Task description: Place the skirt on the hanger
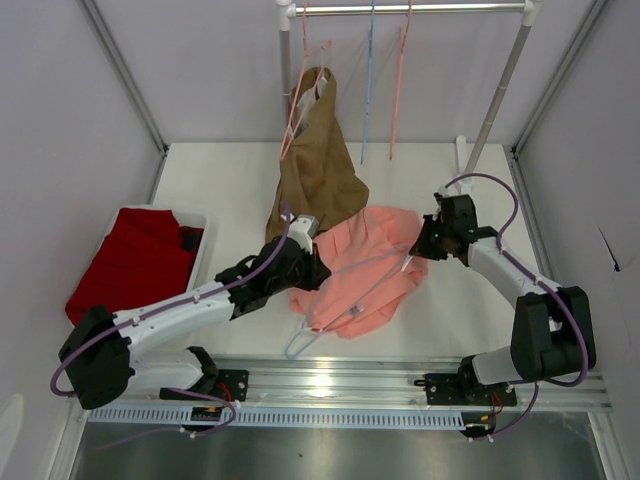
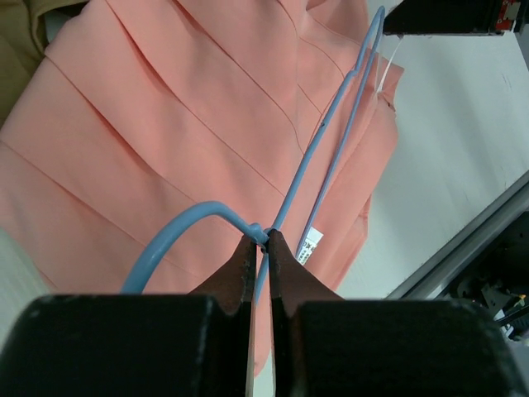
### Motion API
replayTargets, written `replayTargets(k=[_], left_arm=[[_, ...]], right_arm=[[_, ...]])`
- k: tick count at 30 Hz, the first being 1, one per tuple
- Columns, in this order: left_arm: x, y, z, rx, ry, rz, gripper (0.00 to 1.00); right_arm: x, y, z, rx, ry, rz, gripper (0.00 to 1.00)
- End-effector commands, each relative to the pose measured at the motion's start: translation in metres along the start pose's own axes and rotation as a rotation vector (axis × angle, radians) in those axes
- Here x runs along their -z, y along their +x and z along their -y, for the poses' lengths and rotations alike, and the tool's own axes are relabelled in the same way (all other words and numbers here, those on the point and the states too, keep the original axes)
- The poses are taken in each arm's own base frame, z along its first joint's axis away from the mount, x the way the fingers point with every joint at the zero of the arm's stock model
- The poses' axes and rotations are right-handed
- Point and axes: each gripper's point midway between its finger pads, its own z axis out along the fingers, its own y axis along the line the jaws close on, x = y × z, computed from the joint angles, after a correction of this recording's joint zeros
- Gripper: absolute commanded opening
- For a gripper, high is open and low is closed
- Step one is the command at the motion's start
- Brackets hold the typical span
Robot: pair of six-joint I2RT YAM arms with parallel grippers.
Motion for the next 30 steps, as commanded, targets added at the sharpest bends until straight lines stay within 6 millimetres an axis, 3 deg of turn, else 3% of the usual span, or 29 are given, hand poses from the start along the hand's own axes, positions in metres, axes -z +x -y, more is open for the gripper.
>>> replayTargets(k=[1, 12, 20, 30], left_arm=[[0.014, -0.012, 0.000, 0.018, -0.019, 0.041, 0.00], [0.020, -0.012, -0.004, 0.034, -0.031, 0.050, 0.00], [0.020, -0.007, -0.015, 0.058, -0.096, 0.032, 0.00], [0.018, -0.007, -0.005, 0.046, -0.047, 0.020, 0.00]], right_arm=[[-0.002, -0.017, -0.006, 0.000, -0.067, 0.060, 0.00], [-0.005, -0.024, -0.037, 0.001, -0.315, 0.116, 0.00], [-0.002, -0.034, -0.031, -0.030, -0.353, 0.135, 0.00], [-0.002, -0.027, -0.024, -0.016, -0.322, 0.109, 0.00]])
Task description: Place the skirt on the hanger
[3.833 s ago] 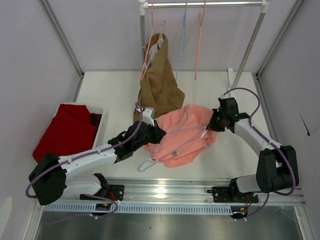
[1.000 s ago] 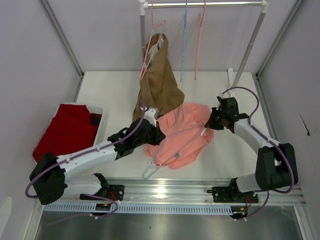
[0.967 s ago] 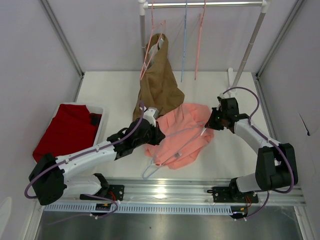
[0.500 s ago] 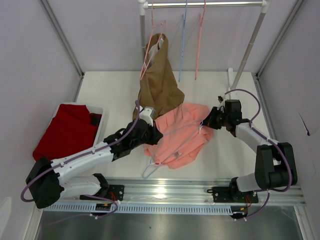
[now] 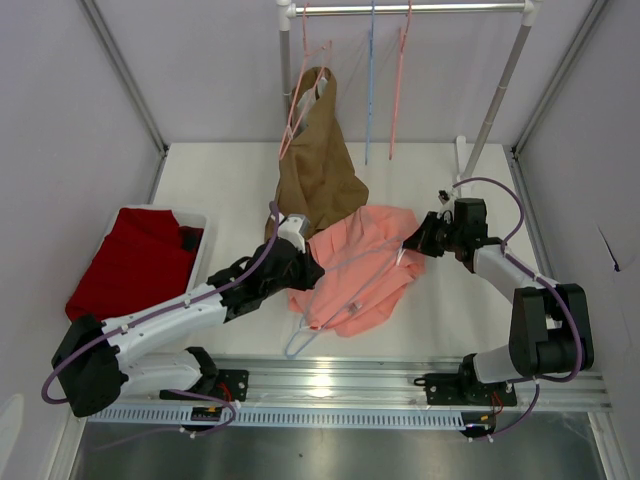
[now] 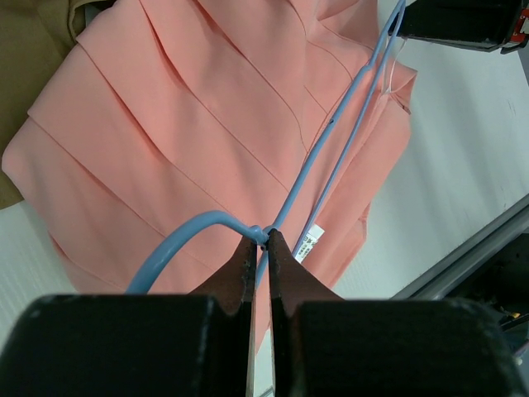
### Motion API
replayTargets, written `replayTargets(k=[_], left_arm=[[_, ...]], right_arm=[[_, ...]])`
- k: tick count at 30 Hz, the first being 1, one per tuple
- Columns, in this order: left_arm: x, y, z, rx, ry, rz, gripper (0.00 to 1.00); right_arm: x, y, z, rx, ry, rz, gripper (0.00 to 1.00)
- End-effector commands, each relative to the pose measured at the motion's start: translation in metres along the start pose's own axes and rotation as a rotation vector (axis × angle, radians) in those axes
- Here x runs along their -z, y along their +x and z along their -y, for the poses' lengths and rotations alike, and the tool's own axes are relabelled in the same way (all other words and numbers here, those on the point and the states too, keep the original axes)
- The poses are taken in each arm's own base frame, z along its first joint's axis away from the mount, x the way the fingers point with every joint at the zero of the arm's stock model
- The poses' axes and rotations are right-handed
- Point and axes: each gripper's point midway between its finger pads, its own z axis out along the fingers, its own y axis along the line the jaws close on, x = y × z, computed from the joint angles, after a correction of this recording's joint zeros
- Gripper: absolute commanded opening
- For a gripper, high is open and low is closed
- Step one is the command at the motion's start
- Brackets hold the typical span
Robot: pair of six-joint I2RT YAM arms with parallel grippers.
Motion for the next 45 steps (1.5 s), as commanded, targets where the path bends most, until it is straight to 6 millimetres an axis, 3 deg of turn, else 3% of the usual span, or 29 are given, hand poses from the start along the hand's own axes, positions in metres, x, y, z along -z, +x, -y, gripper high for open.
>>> replayTargets(k=[1, 33, 45], left_arm=[[0.003, 0.001, 0.005, -0.009, 0.021, -0.019, 0.00], [-0.001, 0.019, 0.012, -0.059, 0.069, -0.117, 0.00], [-0.002, 0.022, 0.018, -0.087, 0.097, -0.155, 0.00]], right_arm=[[0.002, -0.016, -0.002, 0.048, -0.009, 0.049, 0.00], [0.005, -0.033, 0.002, 0.063, 0.033, 0.084, 0.00], [0.009, -0.038, -0.011, 0.102, 0.023, 0.087, 0.00]])
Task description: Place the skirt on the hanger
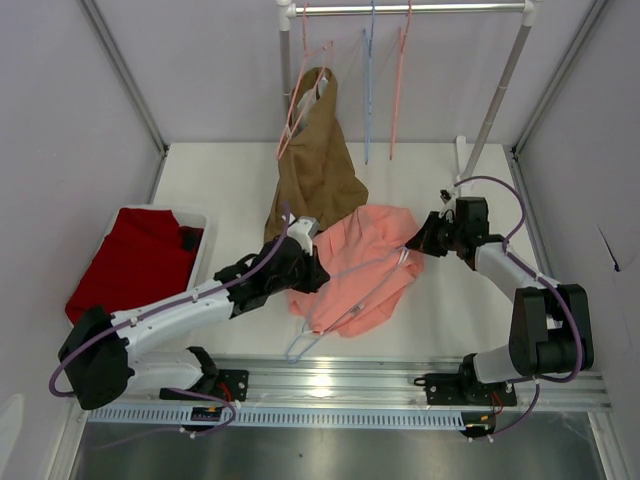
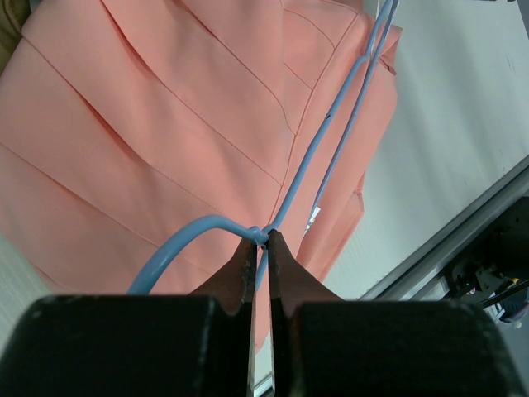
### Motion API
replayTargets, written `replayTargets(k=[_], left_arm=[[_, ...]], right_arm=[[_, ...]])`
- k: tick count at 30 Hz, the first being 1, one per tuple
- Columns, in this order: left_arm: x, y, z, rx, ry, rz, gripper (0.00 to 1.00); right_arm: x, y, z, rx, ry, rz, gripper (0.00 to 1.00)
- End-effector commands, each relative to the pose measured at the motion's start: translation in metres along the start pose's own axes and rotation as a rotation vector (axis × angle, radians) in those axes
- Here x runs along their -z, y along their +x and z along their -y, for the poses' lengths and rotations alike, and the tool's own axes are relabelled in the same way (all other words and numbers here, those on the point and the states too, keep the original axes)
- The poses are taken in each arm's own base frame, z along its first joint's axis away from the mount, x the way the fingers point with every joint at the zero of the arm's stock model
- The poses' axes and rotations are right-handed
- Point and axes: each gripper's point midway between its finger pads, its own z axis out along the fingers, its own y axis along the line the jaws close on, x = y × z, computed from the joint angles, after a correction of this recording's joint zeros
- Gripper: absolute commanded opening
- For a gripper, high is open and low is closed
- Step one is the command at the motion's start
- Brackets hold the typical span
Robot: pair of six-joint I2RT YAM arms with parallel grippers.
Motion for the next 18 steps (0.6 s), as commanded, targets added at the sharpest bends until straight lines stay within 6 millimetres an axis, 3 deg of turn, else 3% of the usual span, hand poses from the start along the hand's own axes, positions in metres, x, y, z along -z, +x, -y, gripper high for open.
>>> replayTargets(k=[1, 6, 13, 18], left_arm=[[0.003, 0.006, 0.010, -0.059, 0.043, -0.071, 0.00], [0.001, -0.001, 0.016, -0.074, 0.048, -0.081, 0.00], [0.000, -0.024, 0.030, -0.086, 0.067, -0.049, 0.00], [0.004, -0.055, 0.048, -0.089, 0.087, 0.017, 0.00]], right_arm=[[0.007, -0.034, -0.022, 0.100, -0.023, 0.086, 0.00], [0.013, -0.033, -0.039, 0.174, 0.012, 0.100, 0.00], [0.025, -0.012, -0.063, 0.222, 0.013, 0.078, 0.00], [0.036, 0.008, -0.075, 0.253, 0.024, 0.052, 0.00]])
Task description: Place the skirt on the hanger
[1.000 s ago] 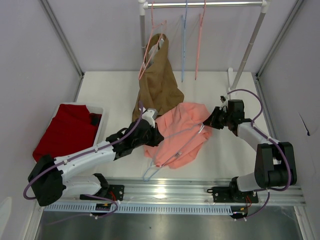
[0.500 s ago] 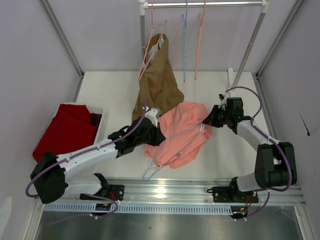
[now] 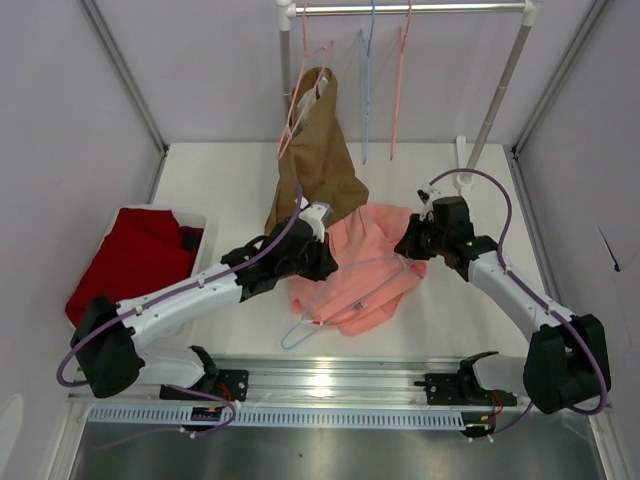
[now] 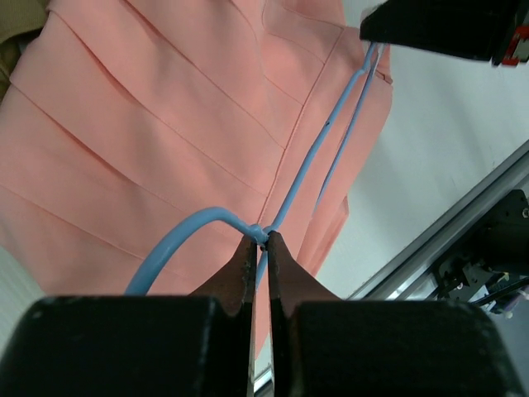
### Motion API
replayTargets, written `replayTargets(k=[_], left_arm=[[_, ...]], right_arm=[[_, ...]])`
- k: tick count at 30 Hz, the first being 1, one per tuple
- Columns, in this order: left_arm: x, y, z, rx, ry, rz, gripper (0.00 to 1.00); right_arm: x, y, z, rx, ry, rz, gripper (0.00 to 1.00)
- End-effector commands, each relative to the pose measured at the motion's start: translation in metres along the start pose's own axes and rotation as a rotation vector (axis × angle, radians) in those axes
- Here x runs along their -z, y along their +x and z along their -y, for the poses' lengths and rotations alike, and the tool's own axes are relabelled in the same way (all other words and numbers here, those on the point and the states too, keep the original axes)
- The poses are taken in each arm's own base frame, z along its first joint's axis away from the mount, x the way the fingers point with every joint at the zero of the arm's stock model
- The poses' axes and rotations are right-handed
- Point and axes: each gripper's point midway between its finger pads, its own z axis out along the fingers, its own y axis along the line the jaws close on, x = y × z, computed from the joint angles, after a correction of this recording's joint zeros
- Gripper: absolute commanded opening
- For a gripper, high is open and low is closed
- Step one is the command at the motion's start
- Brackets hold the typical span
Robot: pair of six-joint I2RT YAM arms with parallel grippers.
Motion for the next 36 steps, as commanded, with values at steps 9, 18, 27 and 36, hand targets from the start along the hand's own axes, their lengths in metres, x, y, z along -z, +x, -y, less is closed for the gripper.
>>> replayTargets(k=[9, 18, 27, 36], left_arm=[[0.018, -0.074, 0.052, -0.028, 0.125, 0.160, 0.00], [0.059, -0.140, 0.086, -0.070, 0.187, 0.312, 0.00], [0.106, -0.208, 0.134, -0.105, 0.323, 0.448, 0.00], [0.134, -0.259, 0.144, -0.074, 0.423, 0.535, 0.00]], right_arm=[[0.060, -0.021, -0.048, 0.069, -0.057, 0.111, 0.00], [0.105, -0.045, -0.070, 0.113, -0.073, 0.177, 0.00], [0.179, -0.103, -0.130, 0.210, -0.198, 0.331, 0.02], [0.216, -0.109, -0.167, 0.294, -0.316, 0.368, 0.10]])
